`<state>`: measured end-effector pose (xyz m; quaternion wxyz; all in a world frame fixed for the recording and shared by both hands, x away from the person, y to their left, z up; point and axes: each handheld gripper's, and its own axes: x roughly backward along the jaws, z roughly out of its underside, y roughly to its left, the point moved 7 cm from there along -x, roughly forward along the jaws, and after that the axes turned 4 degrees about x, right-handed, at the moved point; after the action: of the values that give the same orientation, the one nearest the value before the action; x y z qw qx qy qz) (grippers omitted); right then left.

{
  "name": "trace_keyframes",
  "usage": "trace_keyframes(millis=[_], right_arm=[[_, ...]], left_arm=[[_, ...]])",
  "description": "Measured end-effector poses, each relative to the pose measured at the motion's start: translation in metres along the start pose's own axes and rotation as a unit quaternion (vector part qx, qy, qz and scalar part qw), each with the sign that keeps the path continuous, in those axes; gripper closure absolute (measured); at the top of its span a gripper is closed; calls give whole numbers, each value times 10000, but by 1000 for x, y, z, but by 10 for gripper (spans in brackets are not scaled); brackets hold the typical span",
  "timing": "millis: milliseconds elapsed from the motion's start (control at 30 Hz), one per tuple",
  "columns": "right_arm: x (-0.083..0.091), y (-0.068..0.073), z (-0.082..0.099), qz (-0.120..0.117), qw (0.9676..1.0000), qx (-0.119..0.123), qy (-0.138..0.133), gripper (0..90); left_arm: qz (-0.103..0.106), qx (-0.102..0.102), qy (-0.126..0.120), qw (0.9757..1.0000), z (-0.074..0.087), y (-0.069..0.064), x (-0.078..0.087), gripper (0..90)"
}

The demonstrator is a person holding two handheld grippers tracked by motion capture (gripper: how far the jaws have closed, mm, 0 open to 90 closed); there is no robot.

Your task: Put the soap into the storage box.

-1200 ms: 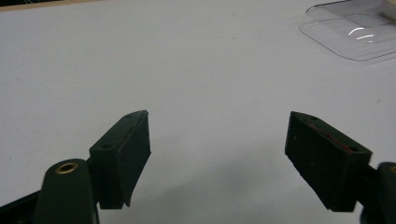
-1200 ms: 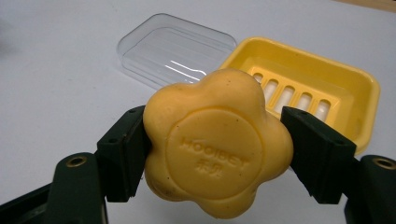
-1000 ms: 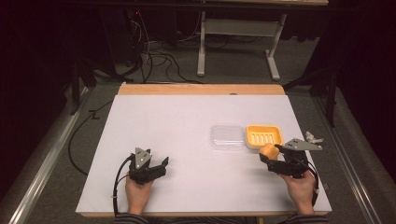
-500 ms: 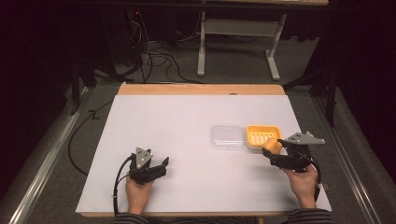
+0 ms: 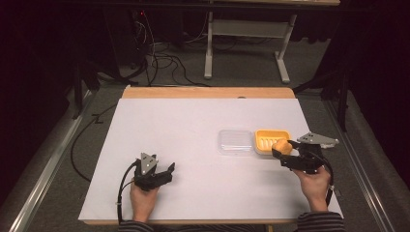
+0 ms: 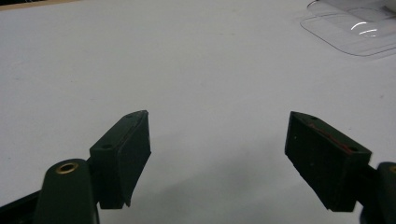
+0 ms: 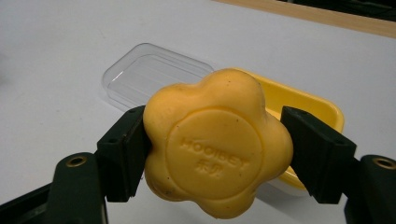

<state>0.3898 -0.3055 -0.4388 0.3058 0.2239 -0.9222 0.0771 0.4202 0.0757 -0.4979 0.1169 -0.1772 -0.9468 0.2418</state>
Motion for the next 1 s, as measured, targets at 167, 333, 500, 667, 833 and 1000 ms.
trace_keyframes(millis=[167,333,500,667,833,1000], right_arm=[[-6,1,-5,-107,9999,-52,45,278],[-11,-2,-9,-120,9999,-71,64,278],[-17,-6,-13,-83,9999,-87,95,278],[-24,-9,-12,-50,9997,-96,220,278],[-31,-15,-10,42,9994,-112,325,278],[-36,-19,-9,73,9991,-145,389,278]], left_arm=[[12,5,-15,10000,0,-1,0,230],[8,10,-18,10000,0,-1,0,230],[13,-32,-14,10000,0,0,1,229],[9,-35,-13,10000,0,0,1,229],[21,-38,-16,10000,0,-1,1,229],[18,-42,-19,10000,0,-1,1,229]])
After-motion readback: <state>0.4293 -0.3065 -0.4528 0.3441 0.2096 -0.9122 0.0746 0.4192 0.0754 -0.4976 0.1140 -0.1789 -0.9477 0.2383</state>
